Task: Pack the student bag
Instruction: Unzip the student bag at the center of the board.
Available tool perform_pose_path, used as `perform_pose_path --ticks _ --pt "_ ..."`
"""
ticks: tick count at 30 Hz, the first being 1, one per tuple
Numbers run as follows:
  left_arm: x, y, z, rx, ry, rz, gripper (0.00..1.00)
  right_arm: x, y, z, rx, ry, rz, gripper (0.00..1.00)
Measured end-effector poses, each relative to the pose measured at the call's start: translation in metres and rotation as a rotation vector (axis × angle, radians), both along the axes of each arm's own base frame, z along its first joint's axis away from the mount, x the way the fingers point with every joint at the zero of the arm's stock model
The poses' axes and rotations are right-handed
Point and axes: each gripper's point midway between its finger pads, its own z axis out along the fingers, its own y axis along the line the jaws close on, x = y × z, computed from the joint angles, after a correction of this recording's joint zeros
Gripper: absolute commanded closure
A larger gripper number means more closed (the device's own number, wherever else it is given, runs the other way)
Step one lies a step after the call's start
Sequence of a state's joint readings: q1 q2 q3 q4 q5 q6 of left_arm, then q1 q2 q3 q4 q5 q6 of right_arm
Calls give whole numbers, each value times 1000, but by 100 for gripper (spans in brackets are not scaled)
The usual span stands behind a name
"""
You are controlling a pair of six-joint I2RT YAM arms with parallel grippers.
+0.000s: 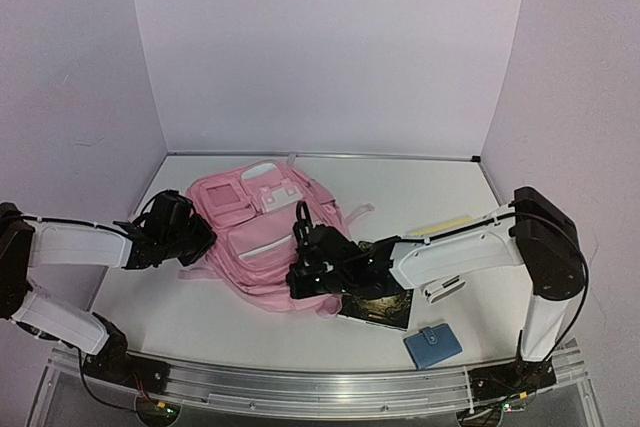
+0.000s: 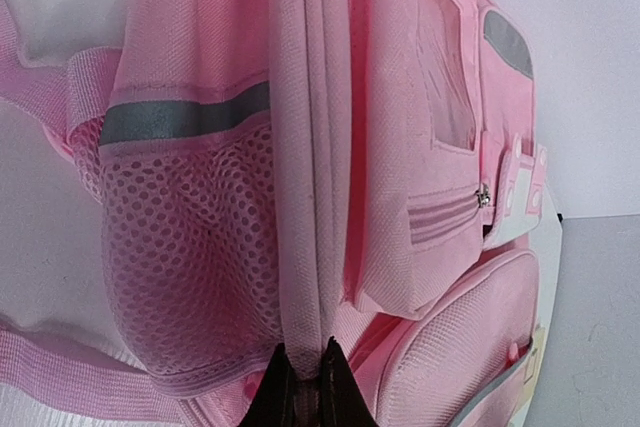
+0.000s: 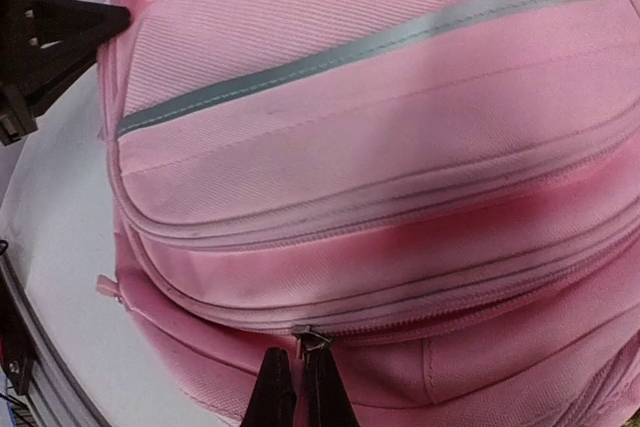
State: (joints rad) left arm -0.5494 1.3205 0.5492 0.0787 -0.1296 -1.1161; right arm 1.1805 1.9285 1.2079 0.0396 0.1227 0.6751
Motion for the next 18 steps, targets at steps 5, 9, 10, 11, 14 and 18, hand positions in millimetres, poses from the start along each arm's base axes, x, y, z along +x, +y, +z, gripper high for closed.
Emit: perform_pose_path --ticks 5,9,10,11,14,18 --pt "0 8 4 13 -10 37 100 -7 25 6 38 25 19 100" --pt "1 15 4 30 -19 67 100 -17 45 -2 52 49 42 100" --pt "0 16 4 34 -21 74 100 -20 50 -3 56 53 50 100" --pt "0 18 3 37 -22 80 100 -23 55 -5 59 55 60 100" --pt "-1 21 4 46 -25 90 100 -32 66 -6 73 54 71 100" --pt "-4 22 7 44 -35 83 100 -27 62 -7 74 36 22 100"
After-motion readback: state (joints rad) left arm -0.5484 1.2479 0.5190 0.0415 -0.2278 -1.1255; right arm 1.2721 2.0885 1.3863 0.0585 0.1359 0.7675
